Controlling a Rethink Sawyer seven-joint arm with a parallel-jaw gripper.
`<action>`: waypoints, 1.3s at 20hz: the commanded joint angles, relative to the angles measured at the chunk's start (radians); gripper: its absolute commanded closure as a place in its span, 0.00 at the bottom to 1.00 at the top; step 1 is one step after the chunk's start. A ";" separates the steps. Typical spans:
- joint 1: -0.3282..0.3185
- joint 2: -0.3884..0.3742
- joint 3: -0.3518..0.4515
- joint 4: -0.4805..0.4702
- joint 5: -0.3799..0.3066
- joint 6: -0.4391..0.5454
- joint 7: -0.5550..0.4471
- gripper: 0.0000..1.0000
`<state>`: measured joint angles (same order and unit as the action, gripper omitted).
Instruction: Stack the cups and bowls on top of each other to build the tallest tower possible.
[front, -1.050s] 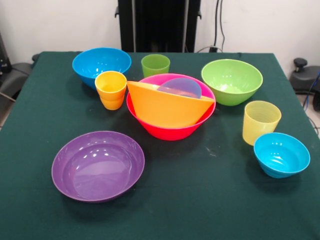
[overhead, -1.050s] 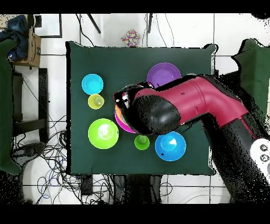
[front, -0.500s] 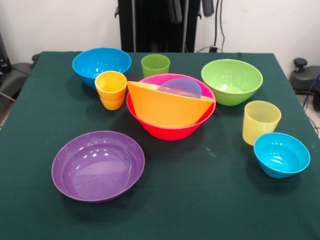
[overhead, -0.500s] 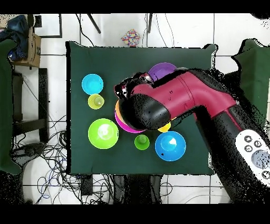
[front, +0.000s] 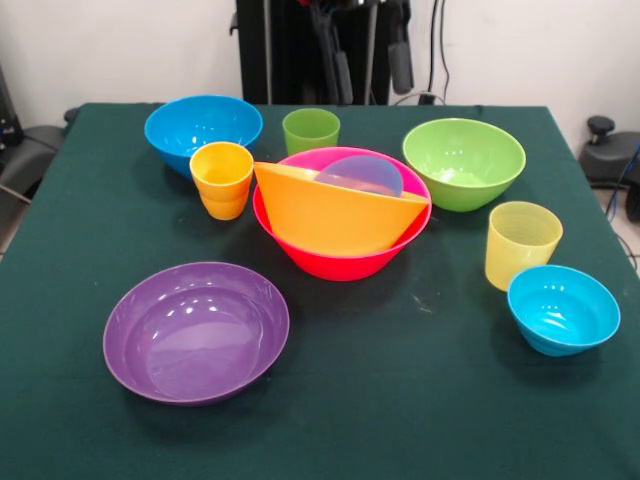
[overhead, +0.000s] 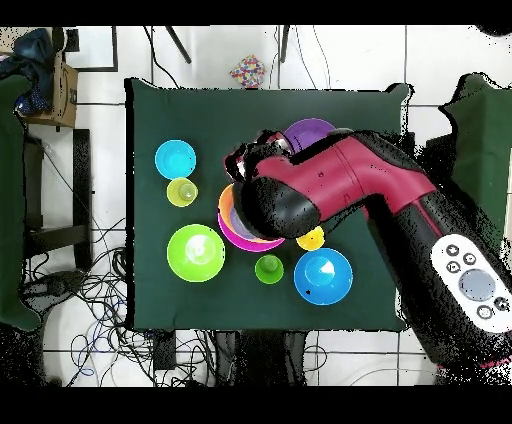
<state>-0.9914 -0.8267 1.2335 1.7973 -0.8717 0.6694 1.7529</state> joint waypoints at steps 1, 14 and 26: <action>0.055 0.087 -0.118 -0.022 -0.135 -0.030 -0.213 0.00; 0.126 0.162 -0.212 -0.143 -0.250 -0.070 -0.191 0.00; 0.202 0.205 -0.319 -0.229 -0.451 -0.174 -0.108 0.00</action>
<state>-0.8388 -0.6589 1.0365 1.6309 -1.1870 0.5471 1.7529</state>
